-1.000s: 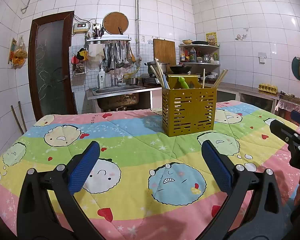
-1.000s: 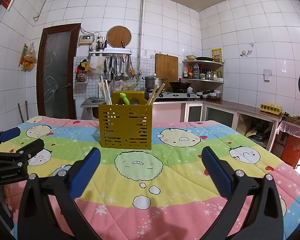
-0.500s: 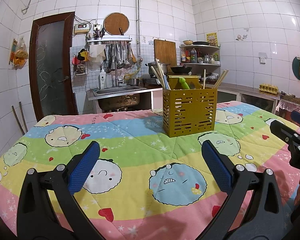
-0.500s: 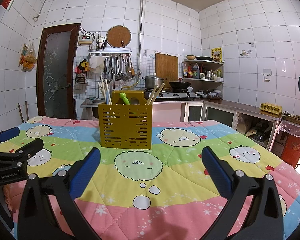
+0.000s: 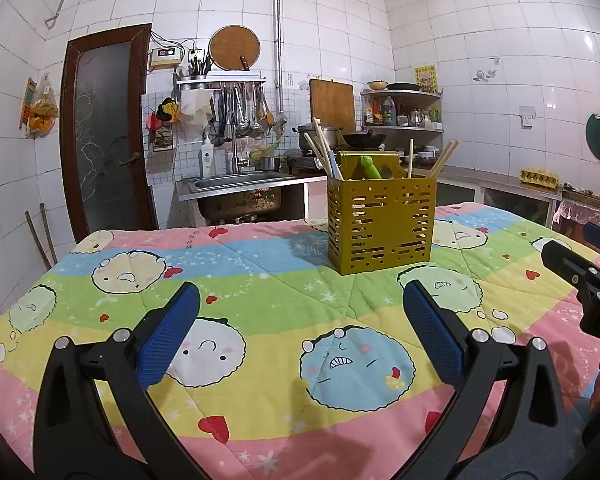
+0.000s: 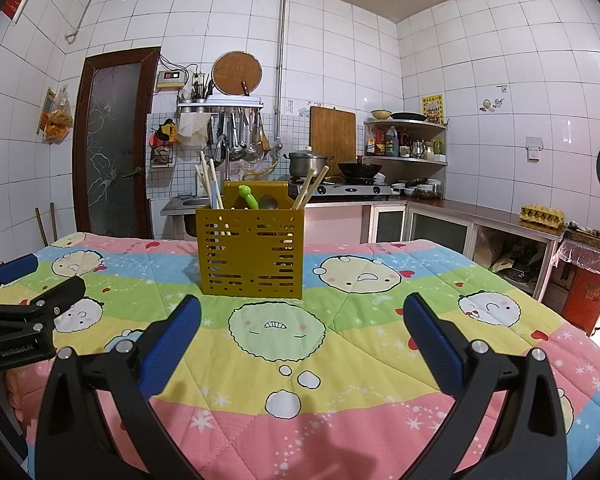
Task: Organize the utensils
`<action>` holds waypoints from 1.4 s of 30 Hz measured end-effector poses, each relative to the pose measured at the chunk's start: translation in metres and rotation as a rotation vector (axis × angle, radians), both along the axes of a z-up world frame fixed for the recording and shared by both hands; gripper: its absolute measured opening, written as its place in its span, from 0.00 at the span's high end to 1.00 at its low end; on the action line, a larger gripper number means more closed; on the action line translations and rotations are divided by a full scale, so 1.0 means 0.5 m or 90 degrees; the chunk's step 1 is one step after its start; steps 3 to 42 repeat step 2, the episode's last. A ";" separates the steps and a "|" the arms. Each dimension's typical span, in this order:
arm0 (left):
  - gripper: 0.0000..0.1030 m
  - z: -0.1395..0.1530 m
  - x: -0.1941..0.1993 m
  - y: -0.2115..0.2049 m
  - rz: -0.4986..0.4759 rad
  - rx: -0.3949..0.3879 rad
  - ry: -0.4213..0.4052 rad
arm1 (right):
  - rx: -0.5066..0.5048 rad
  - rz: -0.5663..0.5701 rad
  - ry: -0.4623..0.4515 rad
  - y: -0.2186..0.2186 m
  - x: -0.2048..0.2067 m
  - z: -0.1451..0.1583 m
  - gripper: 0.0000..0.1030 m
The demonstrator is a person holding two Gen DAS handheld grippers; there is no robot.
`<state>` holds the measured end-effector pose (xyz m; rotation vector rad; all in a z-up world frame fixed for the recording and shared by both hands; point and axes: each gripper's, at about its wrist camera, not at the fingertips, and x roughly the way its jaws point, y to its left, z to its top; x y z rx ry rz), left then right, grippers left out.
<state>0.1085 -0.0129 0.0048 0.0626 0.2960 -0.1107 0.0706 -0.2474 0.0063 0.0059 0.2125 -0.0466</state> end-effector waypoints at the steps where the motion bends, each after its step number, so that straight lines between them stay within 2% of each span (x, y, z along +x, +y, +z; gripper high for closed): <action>1: 0.05 0.000 0.000 0.002 0.000 0.000 0.001 | 0.000 0.000 0.000 0.000 0.000 0.000 0.04; 42: 0.05 0.000 0.000 0.000 0.000 0.000 0.001 | 0.000 0.000 0.000 0.000 0.000 0.000 0.04</action>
